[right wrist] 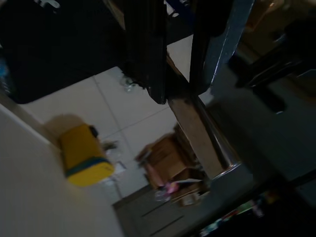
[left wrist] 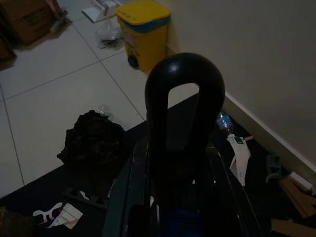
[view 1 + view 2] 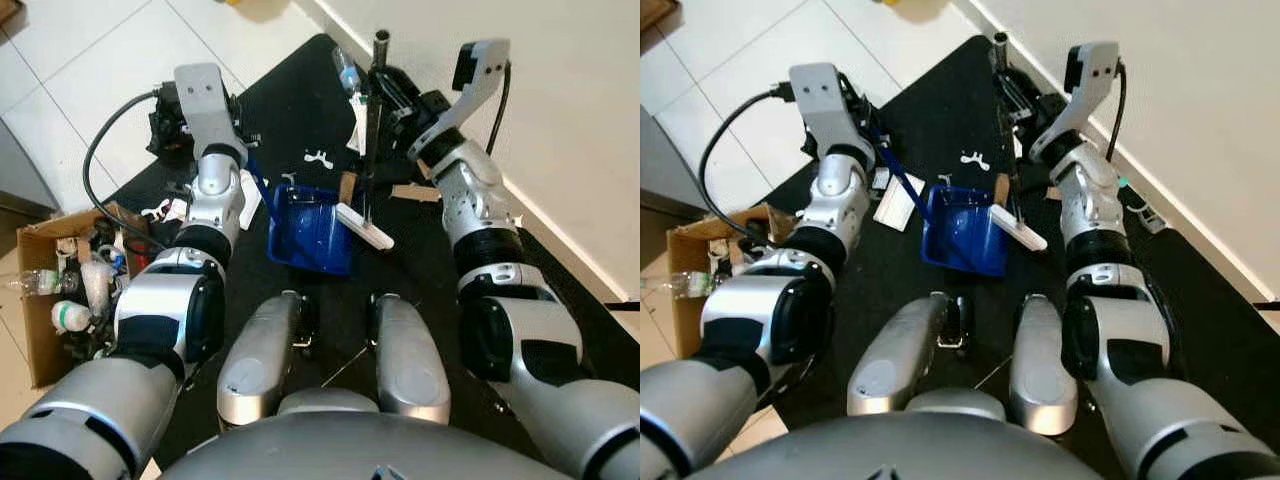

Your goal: Sweep floor

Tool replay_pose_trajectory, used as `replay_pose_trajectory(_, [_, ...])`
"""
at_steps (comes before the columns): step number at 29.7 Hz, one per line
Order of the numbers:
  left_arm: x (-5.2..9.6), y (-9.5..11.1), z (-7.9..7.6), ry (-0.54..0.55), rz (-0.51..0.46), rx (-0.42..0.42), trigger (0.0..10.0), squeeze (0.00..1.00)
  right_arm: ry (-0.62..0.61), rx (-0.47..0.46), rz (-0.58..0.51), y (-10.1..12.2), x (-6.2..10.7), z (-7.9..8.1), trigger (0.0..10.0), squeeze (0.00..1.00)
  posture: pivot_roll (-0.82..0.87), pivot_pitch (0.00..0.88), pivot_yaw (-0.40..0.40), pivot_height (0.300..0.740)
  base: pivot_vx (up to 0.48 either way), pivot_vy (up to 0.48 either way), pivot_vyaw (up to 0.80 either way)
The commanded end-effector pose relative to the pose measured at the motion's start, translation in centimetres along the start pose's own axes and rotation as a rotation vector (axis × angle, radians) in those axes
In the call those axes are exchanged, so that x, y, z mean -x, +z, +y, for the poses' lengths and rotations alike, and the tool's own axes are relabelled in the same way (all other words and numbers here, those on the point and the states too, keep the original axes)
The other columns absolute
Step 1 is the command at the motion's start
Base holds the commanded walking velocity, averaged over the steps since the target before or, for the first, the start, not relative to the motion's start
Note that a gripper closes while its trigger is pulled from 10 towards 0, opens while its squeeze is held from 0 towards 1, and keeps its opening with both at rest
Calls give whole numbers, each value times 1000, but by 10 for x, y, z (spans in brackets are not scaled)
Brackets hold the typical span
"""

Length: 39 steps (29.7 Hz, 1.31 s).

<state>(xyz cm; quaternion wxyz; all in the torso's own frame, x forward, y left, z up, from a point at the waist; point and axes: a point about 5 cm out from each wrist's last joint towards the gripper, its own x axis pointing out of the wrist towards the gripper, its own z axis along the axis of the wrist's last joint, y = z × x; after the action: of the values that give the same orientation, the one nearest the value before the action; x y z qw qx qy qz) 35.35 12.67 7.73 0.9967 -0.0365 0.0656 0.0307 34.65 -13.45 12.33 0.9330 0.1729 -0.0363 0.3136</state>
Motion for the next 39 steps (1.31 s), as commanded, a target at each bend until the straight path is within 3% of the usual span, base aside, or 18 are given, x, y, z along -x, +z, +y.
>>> replay_pose_trajectory(1, [8, -23, -2, 2, 103, -5, 10000, 0, 45, -33, -57, 11, 0, 5, 10000, 0, 40, 175, 82, 740, 0, 0, 0])
replay_pose_trajectory(4, [9, -23, -2, 3, 105, -4, 10000, 0, 61, -18, -92, 27, 3, 3, 10000, 0, 38, 175, 80, 740, 0, 0, 0])
replay_pose_trajectory(7, [9, -23, -2, 3, 105, -4, 10000, 0, 61, -18, -92, 27, 3, 3, 10000, 0, 38, 175, 80, 740, 0, 0, 0])
replay_pose_trajectory(9, [9, -24, -3, 2, 106, -2, 10000, 0, 56, 49, -142, 57, 16, -5, 10000, 0, 38, 175, 78, 740, 0, 0, 0])
replay_pose_trajectory(13, [9, -24, -3, 2, 107, -2, 10000, 0, 44, 103, -168, 74, 25, -9, 10000, 0, 35, 174, 80, 740, 0, 0, 0])
replay_pose_trajectory(15, [9, -24, -3, 1, 107, -3, 10000, 0, -5, 156, -204, 92, 35, -15, 10000, 0, 34, 173, 79, 740, 0, 0, 0])
replay_pose_trajectory(20, [9, -24, -3, 2, 108, -2, 10000, 0, -112, 219, -211, 100, 41, -28, 10000, 0, 32, 173, 79, 740, 0, 0, 0])
replay_pose_trajectory(21, [9, -24, -3, 1, 108, -3, 10000, 0, -220, 268, -196, 102, 47, -40, 10000, 0, 32, 174, 82, 740, 0, 0, 0])
replay_pose_trajectory(23, [9, -24, -3, 0, 108, -3, 10000, 0, -251, 281, -192, 102, 49, -43, 10000, 0, 32, 174, 82, 740, 0, 0, 0])
replay_pose_trajectory(28, [9, -24, -3, -2, 108, -5, 10000, 0, -388, 212, -280, 82, 47, -54, 10000, 0, 31, 180, 88, 740, 0, 0, 0])
replay_pose_trajectory(33, [9, -24, -3, -4, 108, -6, 10000, 0, -533, 231, -252, 62, 48, -61, 10000, 0, 34, 183, 89, 740, 0, 0, 0])
replay_pose_trajectory(34, [9, -23, -3, -5, 106, -7, 10000, 0, -602, 239, -214, 50, 48, -65, 10000, 0, 60, 190, 93, 740, 0, 0, 0])
replay_pose_trajectory(36, [9, -23, -3, -5, 106, -7, 10000, 0, -602, 239, -214, 50, 48, -65, 10000, 0, 60, 190, 93, 740, 0, 0, 0])
replay_pose_trajectory(39, [9, -23, 6, 15, 95, -16, 10000, 0, -721, 67, -81, 5, 48, -67, 10000, 0, 83, 191, 88, 740, 0, 0, 0])
